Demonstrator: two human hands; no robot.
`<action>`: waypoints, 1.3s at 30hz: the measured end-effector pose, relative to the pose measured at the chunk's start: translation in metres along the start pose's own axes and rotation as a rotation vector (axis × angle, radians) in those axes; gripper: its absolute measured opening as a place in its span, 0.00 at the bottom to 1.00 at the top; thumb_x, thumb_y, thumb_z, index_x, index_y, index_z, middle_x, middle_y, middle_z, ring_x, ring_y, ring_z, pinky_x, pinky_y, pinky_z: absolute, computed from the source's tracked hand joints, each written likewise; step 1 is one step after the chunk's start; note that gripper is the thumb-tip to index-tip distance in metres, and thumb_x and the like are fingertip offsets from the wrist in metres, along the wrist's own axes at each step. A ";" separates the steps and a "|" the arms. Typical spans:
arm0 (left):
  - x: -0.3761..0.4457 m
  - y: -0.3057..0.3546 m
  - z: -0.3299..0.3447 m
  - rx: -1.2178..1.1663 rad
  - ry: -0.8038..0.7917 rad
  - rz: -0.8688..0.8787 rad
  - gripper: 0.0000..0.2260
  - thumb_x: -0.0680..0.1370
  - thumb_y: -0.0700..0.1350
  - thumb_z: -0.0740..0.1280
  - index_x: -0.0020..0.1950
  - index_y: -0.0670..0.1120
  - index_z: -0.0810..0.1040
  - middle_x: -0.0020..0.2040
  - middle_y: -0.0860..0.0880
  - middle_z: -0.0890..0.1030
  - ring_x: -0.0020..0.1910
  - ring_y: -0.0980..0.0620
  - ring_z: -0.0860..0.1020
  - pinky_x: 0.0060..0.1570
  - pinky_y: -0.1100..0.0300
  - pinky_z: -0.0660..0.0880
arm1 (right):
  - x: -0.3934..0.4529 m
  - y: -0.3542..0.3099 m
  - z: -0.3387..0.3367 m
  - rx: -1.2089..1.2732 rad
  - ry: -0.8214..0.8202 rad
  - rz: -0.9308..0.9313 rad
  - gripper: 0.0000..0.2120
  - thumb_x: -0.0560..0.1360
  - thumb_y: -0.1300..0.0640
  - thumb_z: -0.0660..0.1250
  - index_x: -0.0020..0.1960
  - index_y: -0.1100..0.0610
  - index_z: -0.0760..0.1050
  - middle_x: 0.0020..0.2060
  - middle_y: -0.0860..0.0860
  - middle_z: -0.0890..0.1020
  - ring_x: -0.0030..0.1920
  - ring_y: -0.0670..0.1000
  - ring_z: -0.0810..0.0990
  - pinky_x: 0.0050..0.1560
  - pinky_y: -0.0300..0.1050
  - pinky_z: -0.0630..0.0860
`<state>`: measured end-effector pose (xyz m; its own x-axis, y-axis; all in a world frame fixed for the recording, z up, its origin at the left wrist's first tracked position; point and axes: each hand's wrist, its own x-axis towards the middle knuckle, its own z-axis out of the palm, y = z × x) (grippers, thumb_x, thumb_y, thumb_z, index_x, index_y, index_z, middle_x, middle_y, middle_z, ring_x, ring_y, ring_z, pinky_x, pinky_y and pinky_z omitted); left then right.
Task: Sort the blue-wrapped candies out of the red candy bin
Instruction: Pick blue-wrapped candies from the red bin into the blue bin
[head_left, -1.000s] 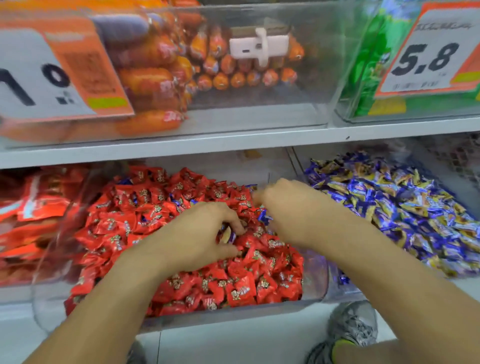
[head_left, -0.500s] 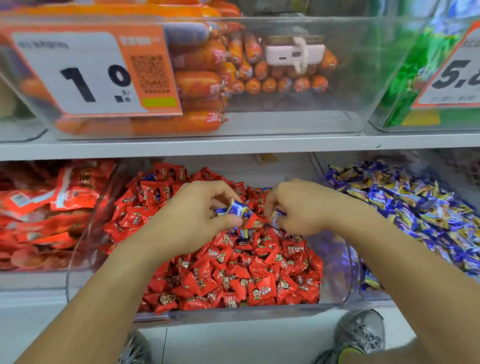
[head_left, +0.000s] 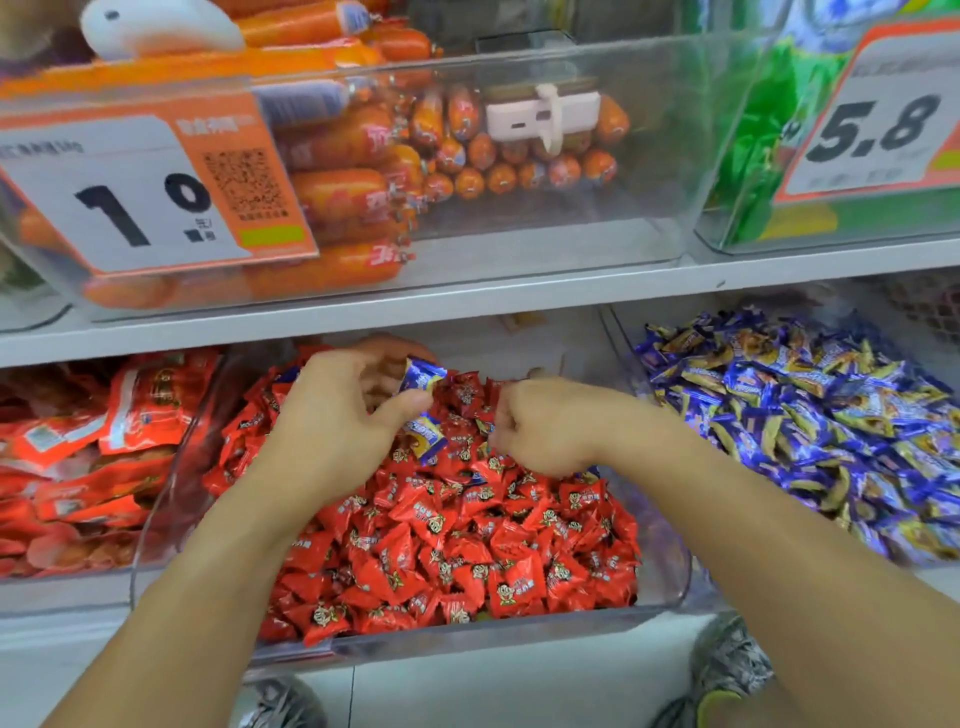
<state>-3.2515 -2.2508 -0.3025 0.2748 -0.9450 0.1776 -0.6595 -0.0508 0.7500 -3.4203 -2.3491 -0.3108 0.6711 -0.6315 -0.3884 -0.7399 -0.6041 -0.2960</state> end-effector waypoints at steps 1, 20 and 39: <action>0.001 0.000 -0.001 0.008 0.012 -0.011 0.12 0.75 0.39 0.73 0.46 0.58 0.78 0.41 0.58 0.83 0.42 0.62 0.81 0.48 0.65 0.76 | 0.001 0.000 0.001 0.014 -0.014 0.019 0.20 0.80 0.44 0.61 0.36 0.56 0.70 0.36 0.54 0.72 0.37 0.53 0.74 0.38 0.46 0.72; 0.008 -0.007 0.007 0.454 -0.224 -0.076 0.11 0.81 0.51 0.62 0.59 0.51 0.80 0.53 0.51 0.83 0.45 0.52 0.80 0.48 0.59 0.75 | -0.009 0.005 -0.001 0.347 0.068 0.029 0.07 0.76 0.51 0.70 0.49 0.53 0.76 0.36 0.50 0.84 0.35 0.47 0.84 0.31 0.37 0.75; 0.000 0.005 0.005 -0.425 -0.186 -0.341 0.05 0.81 0.44 0.64 0.52 0.44 0.71 0.30 0.44 0.80 0.23 0.54 0.73 0.28 0.60 0.64 | -0.021 -0.005 -0.003 0.982 0.258 -0.168 0.08 0.73 0.67 0.73 0.50 0.60 0.79 0.49 0.55 0.83 0.41 0.55 0.87 0.50 0.50 0.83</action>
<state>-3.2584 -2.2529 -0.3021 0.2695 -0.9407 -0.2060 -0.2057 -0.2652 0.9420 -3.4307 -2.3344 -0.2988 0.6736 -0.7308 -0.1106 -0.2701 -0.1041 -0.9572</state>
